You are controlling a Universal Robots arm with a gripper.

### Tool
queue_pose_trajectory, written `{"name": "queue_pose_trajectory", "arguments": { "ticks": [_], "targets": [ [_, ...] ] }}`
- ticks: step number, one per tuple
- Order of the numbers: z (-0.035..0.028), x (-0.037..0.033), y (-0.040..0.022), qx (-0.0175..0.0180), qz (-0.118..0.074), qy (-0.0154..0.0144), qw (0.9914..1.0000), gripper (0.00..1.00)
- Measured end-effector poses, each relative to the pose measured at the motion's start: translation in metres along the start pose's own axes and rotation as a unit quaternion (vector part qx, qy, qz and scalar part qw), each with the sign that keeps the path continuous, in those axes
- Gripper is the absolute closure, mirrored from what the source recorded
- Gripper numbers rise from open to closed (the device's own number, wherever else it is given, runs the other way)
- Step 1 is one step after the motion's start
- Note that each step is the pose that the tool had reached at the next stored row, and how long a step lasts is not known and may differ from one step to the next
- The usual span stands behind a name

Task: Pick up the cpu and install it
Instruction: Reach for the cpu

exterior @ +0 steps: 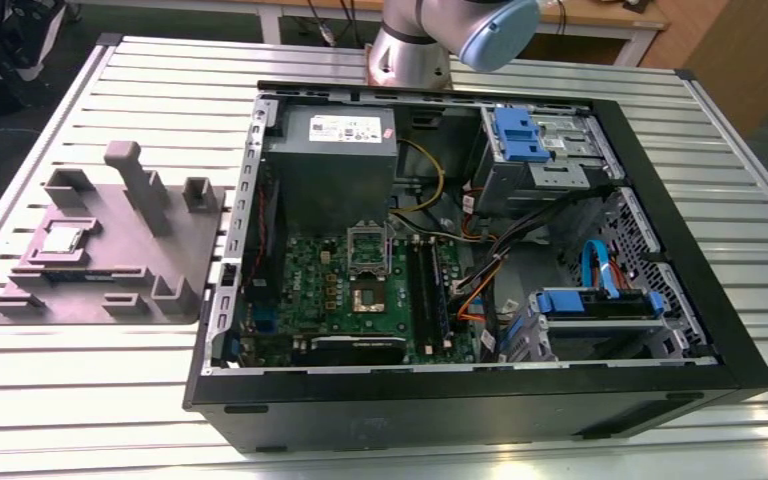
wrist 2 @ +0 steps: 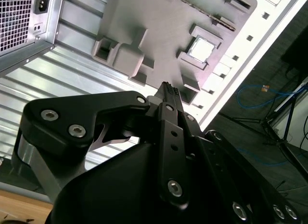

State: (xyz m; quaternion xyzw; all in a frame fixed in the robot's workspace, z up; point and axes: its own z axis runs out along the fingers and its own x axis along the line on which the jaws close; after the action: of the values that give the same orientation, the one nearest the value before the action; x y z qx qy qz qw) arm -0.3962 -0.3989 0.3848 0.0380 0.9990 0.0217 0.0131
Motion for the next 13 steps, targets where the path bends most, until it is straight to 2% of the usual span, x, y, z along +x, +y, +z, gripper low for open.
{"name": "queue_pose_trajectory", "arguments": {
  "ticks": [13],
  "targets": [
    [-0.0001, 0.0037, -0.0003, 0.0, 0.0, 0.0, 1.0, 0.9]
  ]
}}
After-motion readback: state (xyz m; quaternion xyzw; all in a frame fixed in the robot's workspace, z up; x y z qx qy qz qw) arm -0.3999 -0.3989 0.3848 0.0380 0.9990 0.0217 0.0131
